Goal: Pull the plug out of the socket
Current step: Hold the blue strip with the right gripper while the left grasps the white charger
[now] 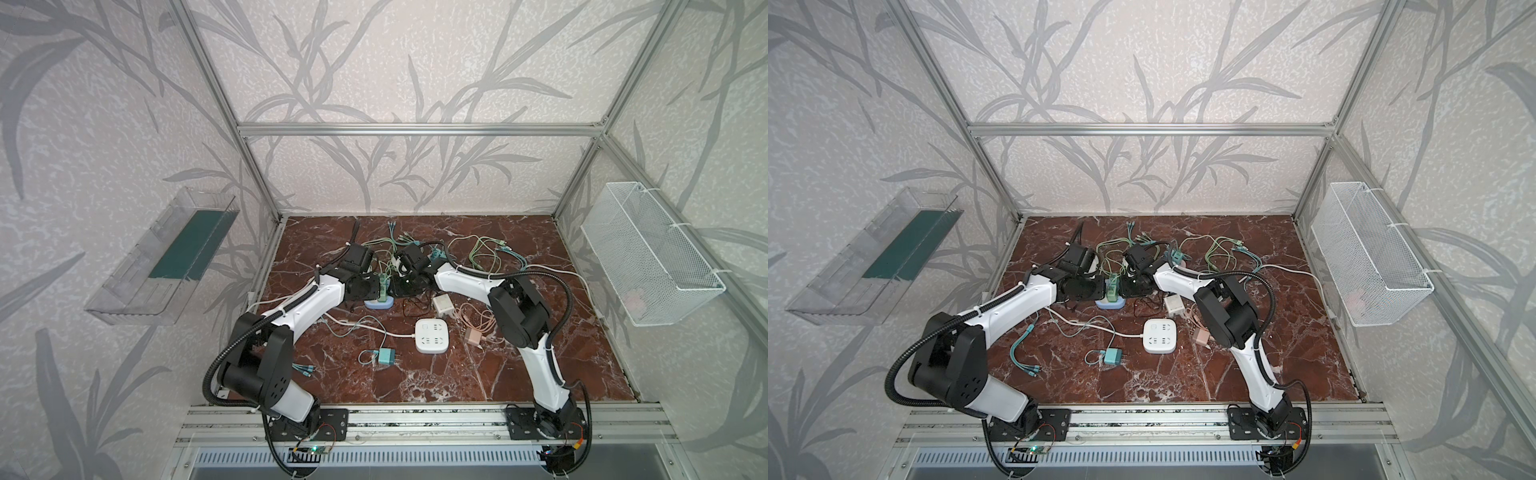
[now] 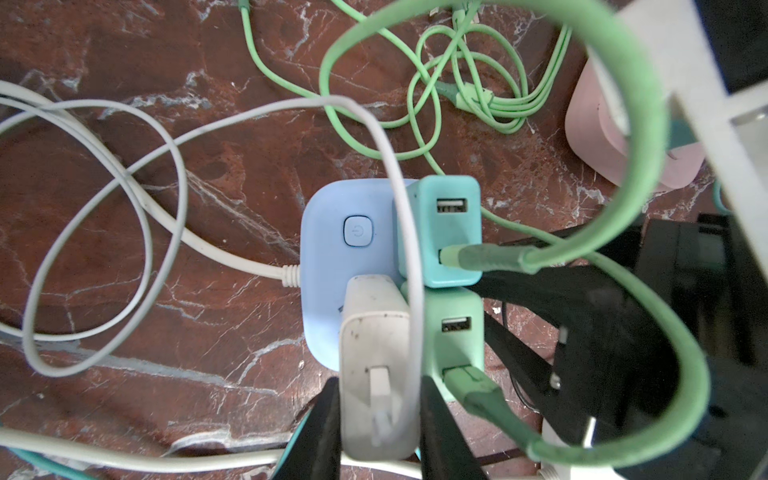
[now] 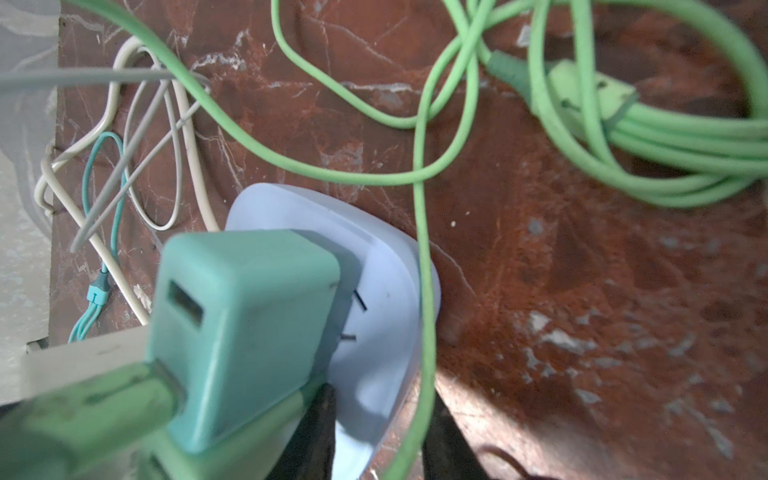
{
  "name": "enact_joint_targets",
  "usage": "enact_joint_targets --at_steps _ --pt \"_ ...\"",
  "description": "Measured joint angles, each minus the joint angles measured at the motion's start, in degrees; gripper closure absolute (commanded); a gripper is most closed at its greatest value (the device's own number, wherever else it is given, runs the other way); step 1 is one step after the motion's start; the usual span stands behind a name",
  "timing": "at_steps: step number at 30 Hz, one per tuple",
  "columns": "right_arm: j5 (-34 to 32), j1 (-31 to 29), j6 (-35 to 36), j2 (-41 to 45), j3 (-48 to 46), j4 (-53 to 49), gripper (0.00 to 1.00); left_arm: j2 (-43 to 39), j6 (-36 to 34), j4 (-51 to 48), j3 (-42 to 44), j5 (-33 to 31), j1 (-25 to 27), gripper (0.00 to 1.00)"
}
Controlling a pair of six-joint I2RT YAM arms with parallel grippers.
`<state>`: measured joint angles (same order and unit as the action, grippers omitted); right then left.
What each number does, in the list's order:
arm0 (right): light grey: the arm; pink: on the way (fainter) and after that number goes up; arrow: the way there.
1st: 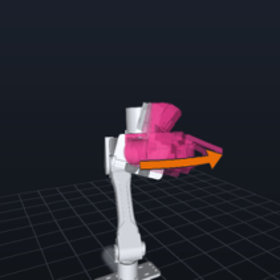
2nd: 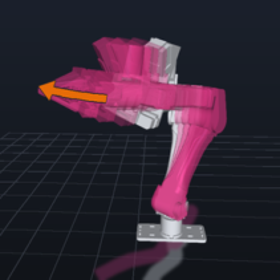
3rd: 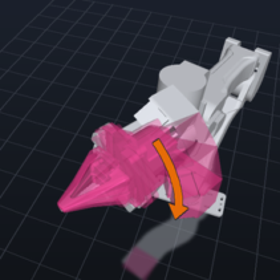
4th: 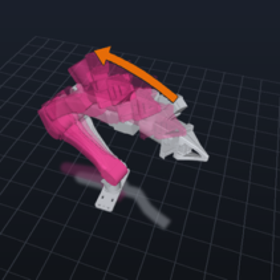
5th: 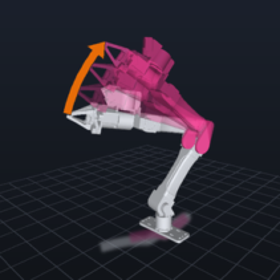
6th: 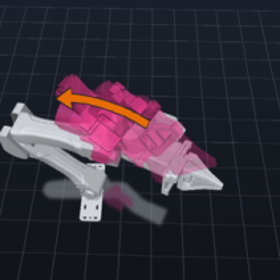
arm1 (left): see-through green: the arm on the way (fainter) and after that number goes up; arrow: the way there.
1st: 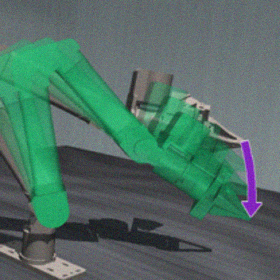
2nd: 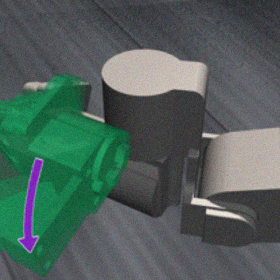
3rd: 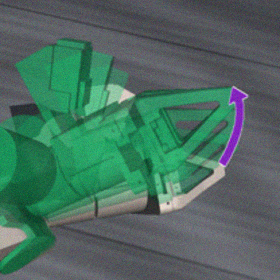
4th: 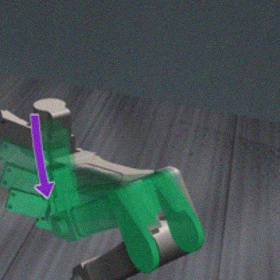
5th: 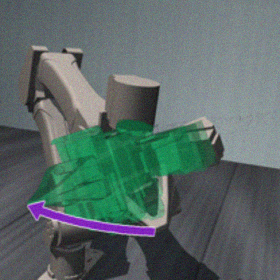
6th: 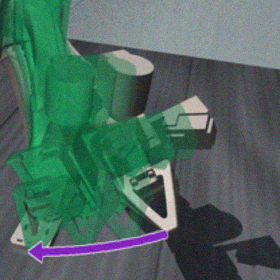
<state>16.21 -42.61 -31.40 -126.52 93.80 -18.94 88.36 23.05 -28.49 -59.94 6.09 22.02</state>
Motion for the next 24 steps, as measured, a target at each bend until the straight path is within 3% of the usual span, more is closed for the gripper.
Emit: enact_joint_targets --at_steps 24 --pt "-0.6 -0.4 1.7 0.0 0.0 -1.1 0.68 -3.8 1.4 1.5 1.5 -0.3 0.2 0.71"
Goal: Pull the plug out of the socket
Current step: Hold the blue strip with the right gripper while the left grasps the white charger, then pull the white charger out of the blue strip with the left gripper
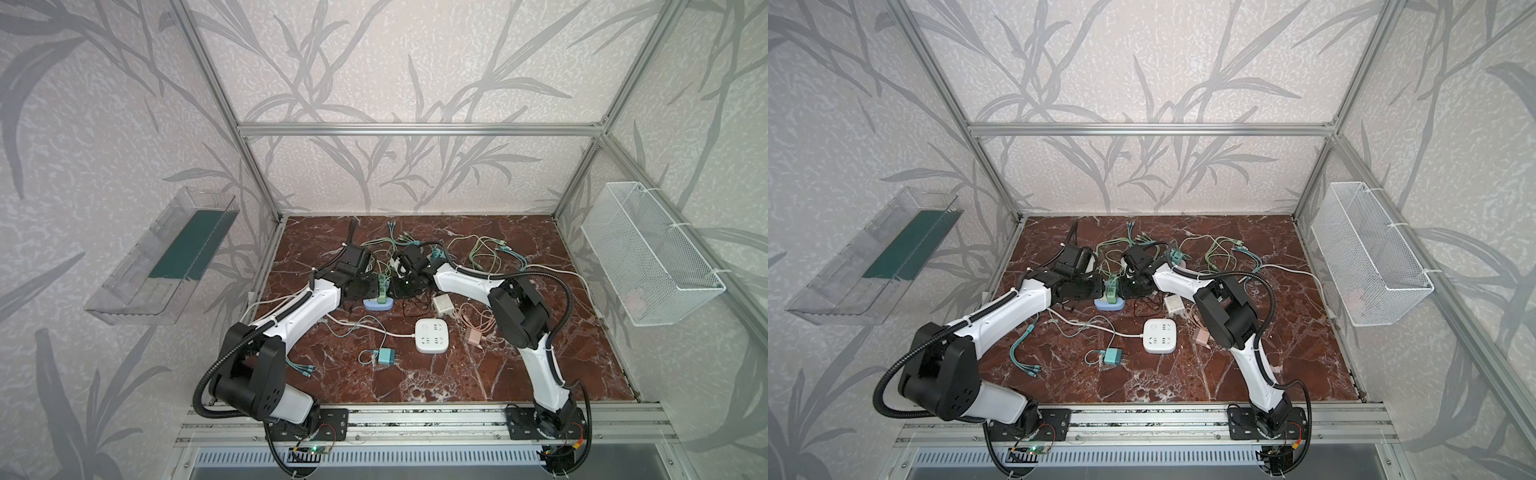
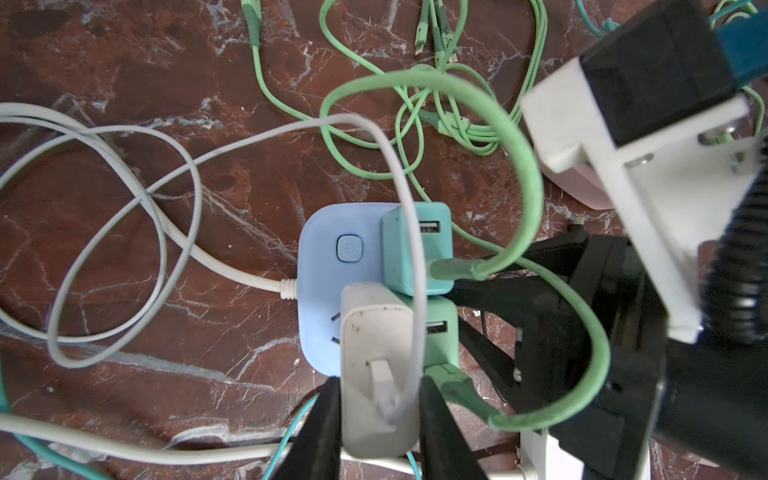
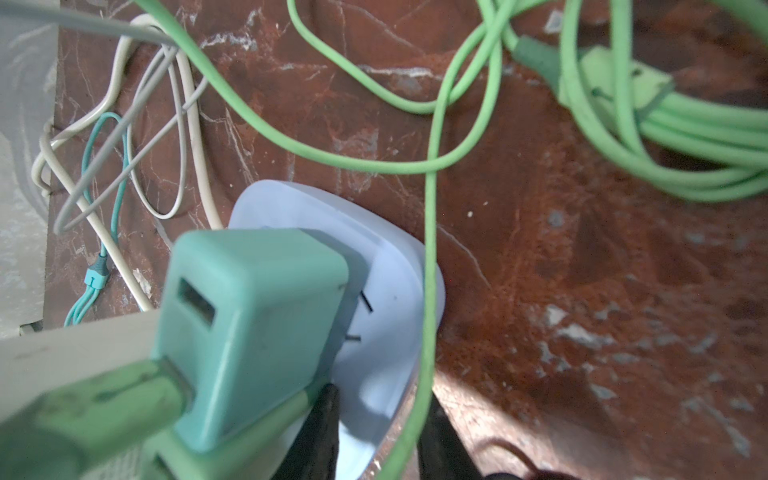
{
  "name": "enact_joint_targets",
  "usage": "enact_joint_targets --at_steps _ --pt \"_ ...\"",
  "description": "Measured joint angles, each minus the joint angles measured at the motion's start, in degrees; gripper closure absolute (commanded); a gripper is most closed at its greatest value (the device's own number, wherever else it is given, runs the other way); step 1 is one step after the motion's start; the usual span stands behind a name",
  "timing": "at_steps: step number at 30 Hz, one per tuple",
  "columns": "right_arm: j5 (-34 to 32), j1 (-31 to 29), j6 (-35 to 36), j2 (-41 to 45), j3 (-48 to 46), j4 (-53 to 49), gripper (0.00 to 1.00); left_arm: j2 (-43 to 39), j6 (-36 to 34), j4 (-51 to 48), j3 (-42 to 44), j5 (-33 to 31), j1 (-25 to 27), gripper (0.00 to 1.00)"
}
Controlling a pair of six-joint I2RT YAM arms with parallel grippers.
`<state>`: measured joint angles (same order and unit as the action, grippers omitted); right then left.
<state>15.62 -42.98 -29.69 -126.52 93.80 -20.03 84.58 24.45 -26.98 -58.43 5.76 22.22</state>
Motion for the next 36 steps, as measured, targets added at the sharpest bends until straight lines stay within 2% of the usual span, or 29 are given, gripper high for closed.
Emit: enact_joint_targets --at_steps 8,13,21,28,36 --pt "0.2 0.1 -0.3 0.2 -0.7 1.0 0.68 -0.5 0.2 -0.7 0.0 -0.8 0.0 0.71" --pt "0.7 0.2 -0.3 0.4 -1.2 1.7 0.68 -4.4 1.2 -1.1 1.9 -3.3 -0.1 0.7" --pt "1.0 0.3 -0.3 0.5 -1.7 2.3 0.68 -10.1 2.3 -0.8 6.8 -4.8 -3.8 0.69" --pt "1.4 0.4 -0.2 0.7 -2.1 2.8 0.68 -10.3 3.8 0.4 10.7 -1.1 -8.9 0.69" --pt "1.4 0.4 -0.2 0.8 -2.4 3.1 0.68 -10.8 4.3 2.4 13.5 6.6 -14.4 0.68"
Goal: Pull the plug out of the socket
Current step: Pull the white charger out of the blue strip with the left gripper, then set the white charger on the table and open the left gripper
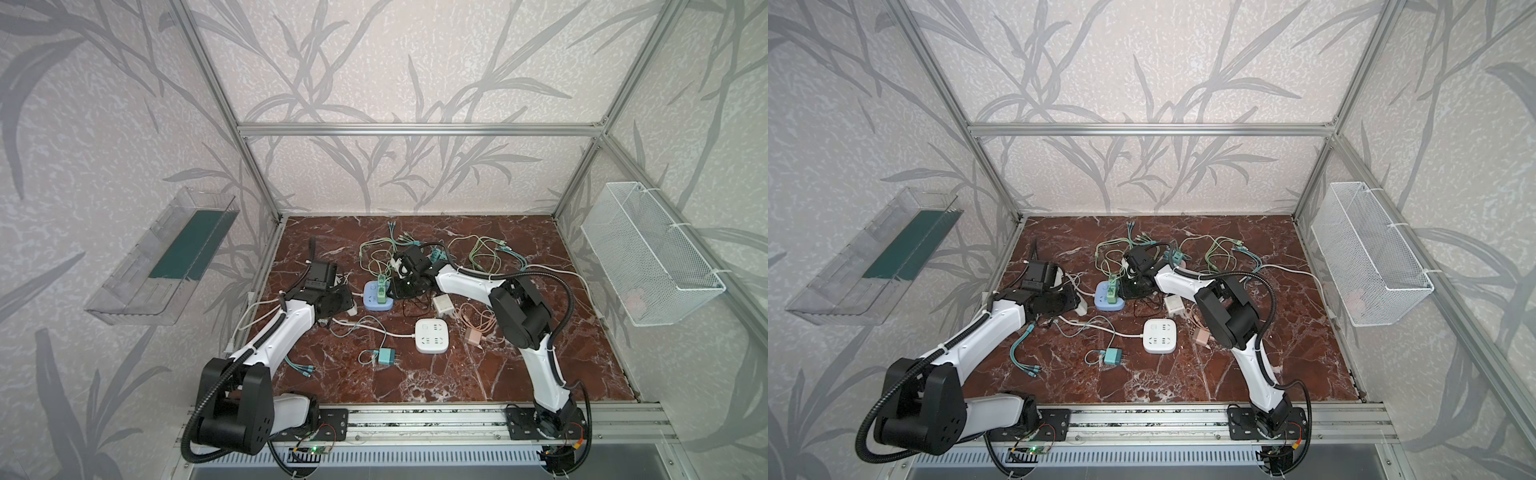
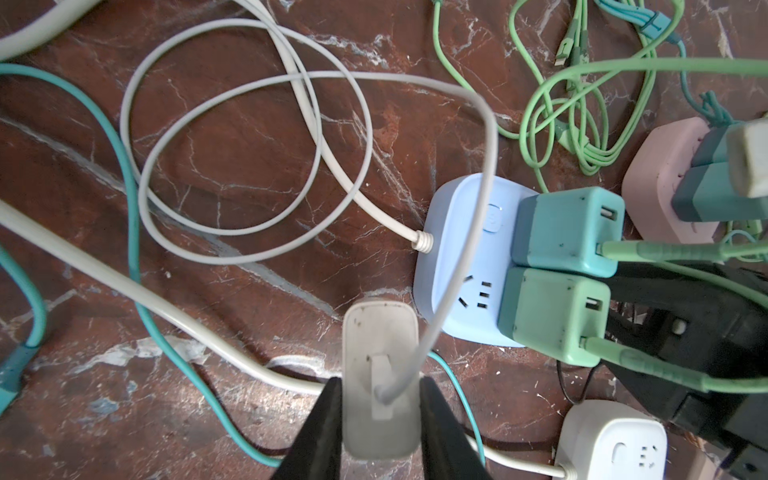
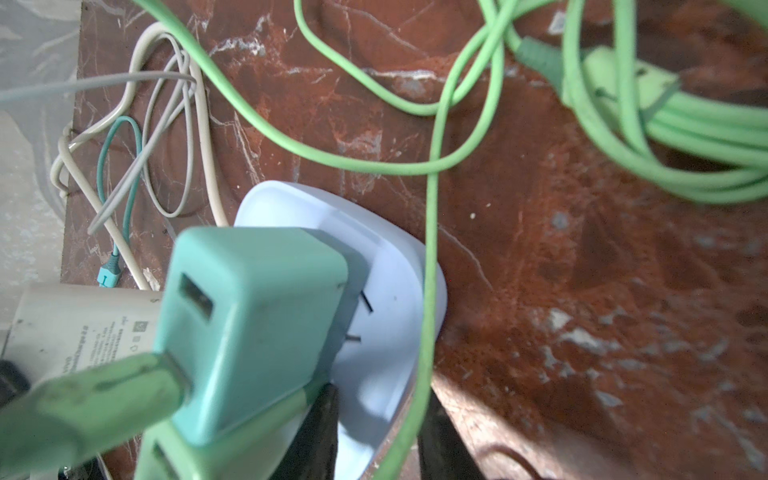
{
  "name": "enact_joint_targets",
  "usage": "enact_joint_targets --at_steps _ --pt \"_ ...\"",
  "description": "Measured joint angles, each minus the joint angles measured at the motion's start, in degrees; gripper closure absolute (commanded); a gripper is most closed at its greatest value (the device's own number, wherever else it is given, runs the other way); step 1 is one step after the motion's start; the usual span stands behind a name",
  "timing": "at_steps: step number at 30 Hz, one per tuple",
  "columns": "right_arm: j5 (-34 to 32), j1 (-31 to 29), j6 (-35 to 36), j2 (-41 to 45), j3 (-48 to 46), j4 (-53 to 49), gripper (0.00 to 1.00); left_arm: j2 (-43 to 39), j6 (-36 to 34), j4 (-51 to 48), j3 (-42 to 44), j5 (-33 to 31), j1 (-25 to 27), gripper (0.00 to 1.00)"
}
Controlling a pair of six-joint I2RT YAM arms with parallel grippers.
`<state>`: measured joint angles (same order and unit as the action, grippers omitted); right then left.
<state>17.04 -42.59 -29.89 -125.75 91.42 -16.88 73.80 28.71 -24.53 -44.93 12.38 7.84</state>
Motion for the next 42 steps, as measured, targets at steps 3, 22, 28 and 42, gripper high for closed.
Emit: enact_joint_targets --at_steps 3,22,28,42 --pt "0.0 0.0 0.0 0.0 0.0 0.1 0.68 0.2 0.0 0.9 0.4 2.5 -1.3 0.68" --pt "0.5 0.2 -0.5 0.4 -1.3 1.7 0.67 4.7 -0.1 3.8 2.8 9.2 -5.2 0.55" --pt "0.5 0.2 -0.8 0.5 -1.6 2.1 0.67 5.6 0.7 2.9 2.8 9.6 -5.3 0.52" --pt "0.5 0.2 -1.7 0.6 -1.8 2.2 0.66 7.0 0.9 -6.3 -2.0 1.6 -5.3 0.44"
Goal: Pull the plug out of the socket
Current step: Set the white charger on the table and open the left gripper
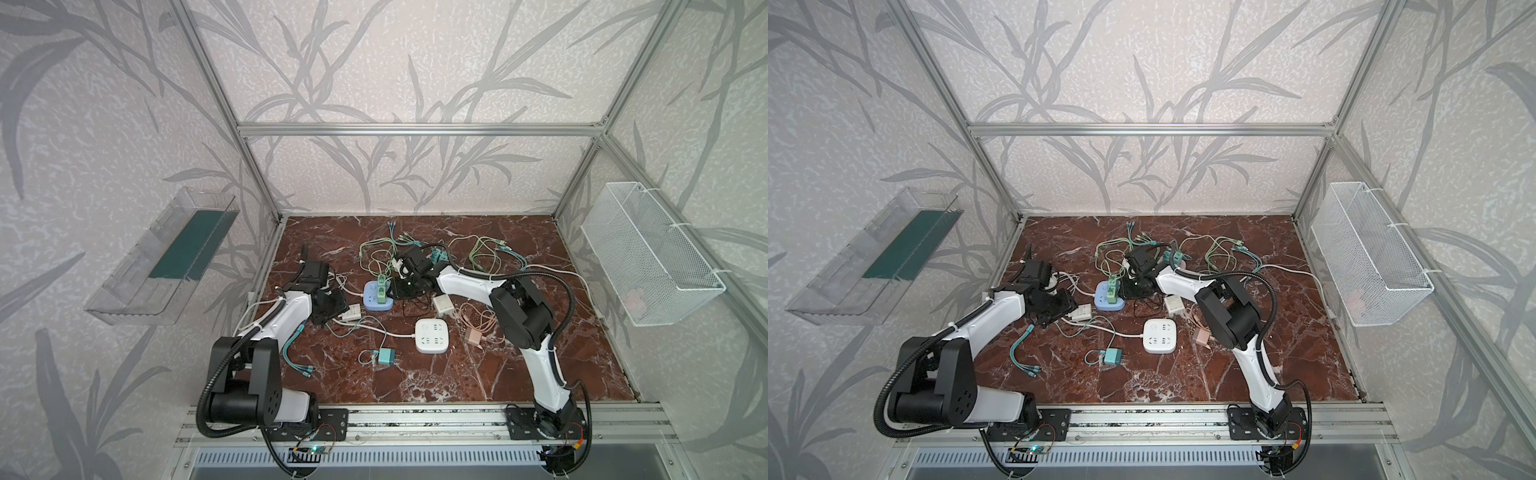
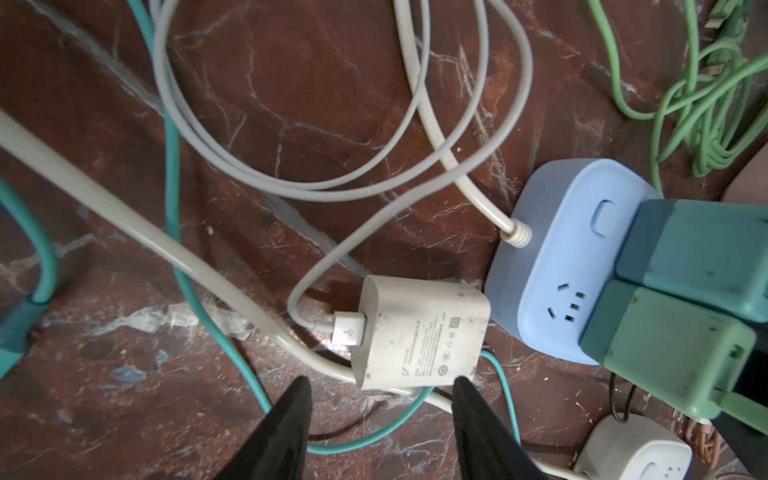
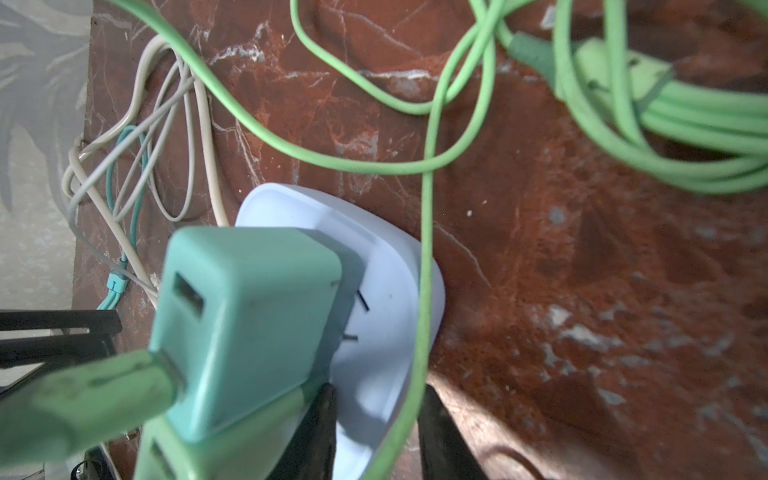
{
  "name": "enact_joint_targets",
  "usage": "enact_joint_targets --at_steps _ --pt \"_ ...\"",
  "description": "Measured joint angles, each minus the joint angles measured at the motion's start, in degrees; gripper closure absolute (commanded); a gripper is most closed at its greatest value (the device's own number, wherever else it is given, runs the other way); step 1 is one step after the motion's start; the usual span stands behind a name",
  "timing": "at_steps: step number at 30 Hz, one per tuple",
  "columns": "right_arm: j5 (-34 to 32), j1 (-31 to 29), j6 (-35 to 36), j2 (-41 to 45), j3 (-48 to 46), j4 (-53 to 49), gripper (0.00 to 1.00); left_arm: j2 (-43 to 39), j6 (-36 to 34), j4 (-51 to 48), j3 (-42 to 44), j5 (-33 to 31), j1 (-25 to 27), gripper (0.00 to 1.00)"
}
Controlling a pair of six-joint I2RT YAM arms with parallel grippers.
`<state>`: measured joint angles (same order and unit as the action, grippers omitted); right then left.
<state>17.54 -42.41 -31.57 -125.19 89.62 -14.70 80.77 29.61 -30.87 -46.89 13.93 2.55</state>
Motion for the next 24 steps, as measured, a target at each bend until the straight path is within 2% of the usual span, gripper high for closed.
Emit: enact_joint_targets --at_steps 5,8,13,18,24 --pt "0.0 0.0 -0.1 0.2 -0.3 0.3 0.67 -1.5 0.6 -1.0 0.0 -1.0 0.7 0.43" --pt "0.0 0.0 -0.2 0.2 -0.5 0.6 0.66 -4.6 1.1 -1.0 0.0 -2.6 2.2 0.39" --pt "0.1 0.0 -0.4 0.4 -1.0 1.1 0.66 -9.6 1.7 0.0 0.0 -5.9 6.6 0.32" --pt "0.1 0.0 -0.6 0.4 -1.1 1.3 0.66 -13.1 2.2 3.4 1.0 -8.6 11.7 0.31" --pt "0.3 0.0 -1.1 0.5 -1.4 1.7 0.66 -13.2 2.6 6.9 2.8 -9.8 16.0 0.31"
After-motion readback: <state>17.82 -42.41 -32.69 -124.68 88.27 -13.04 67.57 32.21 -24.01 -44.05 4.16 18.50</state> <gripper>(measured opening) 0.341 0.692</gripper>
